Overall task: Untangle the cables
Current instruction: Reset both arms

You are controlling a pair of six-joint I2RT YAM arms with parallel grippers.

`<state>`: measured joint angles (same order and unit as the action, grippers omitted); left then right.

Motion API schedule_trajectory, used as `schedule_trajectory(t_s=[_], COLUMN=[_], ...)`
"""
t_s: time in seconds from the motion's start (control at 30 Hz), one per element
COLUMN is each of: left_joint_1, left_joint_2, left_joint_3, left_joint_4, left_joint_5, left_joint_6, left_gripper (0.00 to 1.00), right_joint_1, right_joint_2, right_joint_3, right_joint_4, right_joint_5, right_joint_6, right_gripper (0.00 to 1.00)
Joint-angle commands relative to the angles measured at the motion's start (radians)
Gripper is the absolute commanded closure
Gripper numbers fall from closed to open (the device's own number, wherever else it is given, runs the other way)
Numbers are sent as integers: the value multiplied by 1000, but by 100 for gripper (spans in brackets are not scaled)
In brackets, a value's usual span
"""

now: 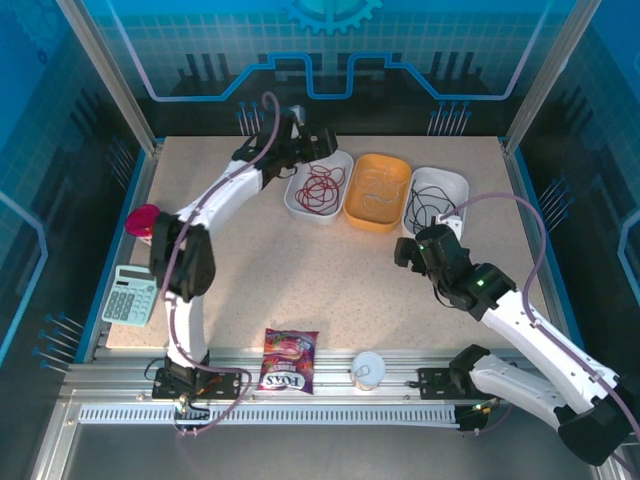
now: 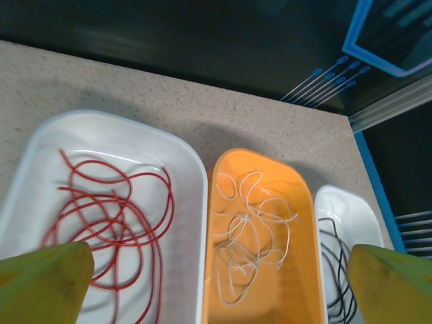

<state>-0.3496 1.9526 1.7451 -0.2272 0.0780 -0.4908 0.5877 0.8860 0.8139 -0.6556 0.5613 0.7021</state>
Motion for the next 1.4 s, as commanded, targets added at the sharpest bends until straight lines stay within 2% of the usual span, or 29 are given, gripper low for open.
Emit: schedule_trajectory(t_s=[0.0,0.27,0.4,0.57,0.67,0.83,0.93,1.13,1.27,1.37], left_joint_1=[-1,10,10,11,12,22,54,187,275,302], left_joint_2=[-193,-613,-802,-1017,-1091,-1114,-1102,-1057,-1014,-971], left_joint_3=[-175,-616,-839,-1109,-1218,-1352,-1406,-1459,-1493,-1527], left_joint_4=[91,96,132,225,272,440,533,632,730,849], left_joint_5=[-99,-355,-436,-546,-653,-732,-719,-536,-419,-351], left_joint_6=[62,147,187,312,345,396,399,365,351,387], left_gripper=[1,1,1,1,1,1,1,1,1,1], right_joint_1=[-13,-38,-49,-69,-84,-126,-147,-198,-250,-282], right_joint_2=[-18,-53,-82,-117,-133,-127,-126,-156,-187,-197], right_joint_3=[10,-44,-100,-189,-248,-309,-362,-467,-494,-504], right_joint_4=[-46,-17,63,223,349,489,607,831,860,850], right_joint_5=[59,129,175,201,207,190,152,82,30,-11], right_joint_6=[-3,-33,-97,-232,-332,-430,-513,-605,-593,-597], right_gripper=[0,0,0,0,0,0,0,0,0,0])
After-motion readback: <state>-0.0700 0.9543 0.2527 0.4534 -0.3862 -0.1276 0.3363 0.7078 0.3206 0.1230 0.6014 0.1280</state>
